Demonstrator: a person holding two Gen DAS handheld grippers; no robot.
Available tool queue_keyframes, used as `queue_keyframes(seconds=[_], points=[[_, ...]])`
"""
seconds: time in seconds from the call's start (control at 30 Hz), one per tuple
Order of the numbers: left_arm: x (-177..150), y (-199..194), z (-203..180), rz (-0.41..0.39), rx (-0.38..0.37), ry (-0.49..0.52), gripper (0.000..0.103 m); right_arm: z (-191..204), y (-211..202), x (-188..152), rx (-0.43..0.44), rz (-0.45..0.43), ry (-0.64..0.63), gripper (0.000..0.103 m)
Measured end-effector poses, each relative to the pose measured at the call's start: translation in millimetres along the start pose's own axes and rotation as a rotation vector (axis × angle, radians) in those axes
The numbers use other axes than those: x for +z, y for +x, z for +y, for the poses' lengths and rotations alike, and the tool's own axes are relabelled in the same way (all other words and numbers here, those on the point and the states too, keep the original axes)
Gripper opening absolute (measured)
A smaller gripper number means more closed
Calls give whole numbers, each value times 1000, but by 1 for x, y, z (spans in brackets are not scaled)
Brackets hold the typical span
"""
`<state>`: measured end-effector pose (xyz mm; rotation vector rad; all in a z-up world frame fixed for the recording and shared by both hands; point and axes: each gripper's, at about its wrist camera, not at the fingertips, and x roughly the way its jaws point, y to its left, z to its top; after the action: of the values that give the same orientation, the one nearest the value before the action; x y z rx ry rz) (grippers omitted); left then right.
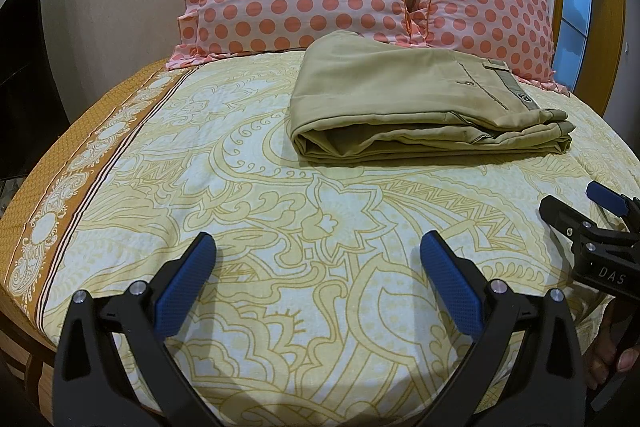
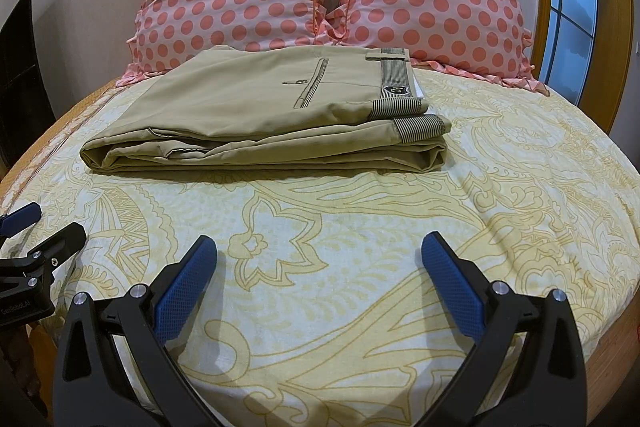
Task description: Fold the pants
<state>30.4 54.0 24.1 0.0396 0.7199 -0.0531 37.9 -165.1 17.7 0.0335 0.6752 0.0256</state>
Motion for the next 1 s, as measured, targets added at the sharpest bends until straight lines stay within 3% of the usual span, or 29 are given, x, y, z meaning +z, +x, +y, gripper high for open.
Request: queue_keyframes(seconds=[1.0], points=[[1,1,-2,-12,6,-8,101,0,1,1,-10,2,9,102]])
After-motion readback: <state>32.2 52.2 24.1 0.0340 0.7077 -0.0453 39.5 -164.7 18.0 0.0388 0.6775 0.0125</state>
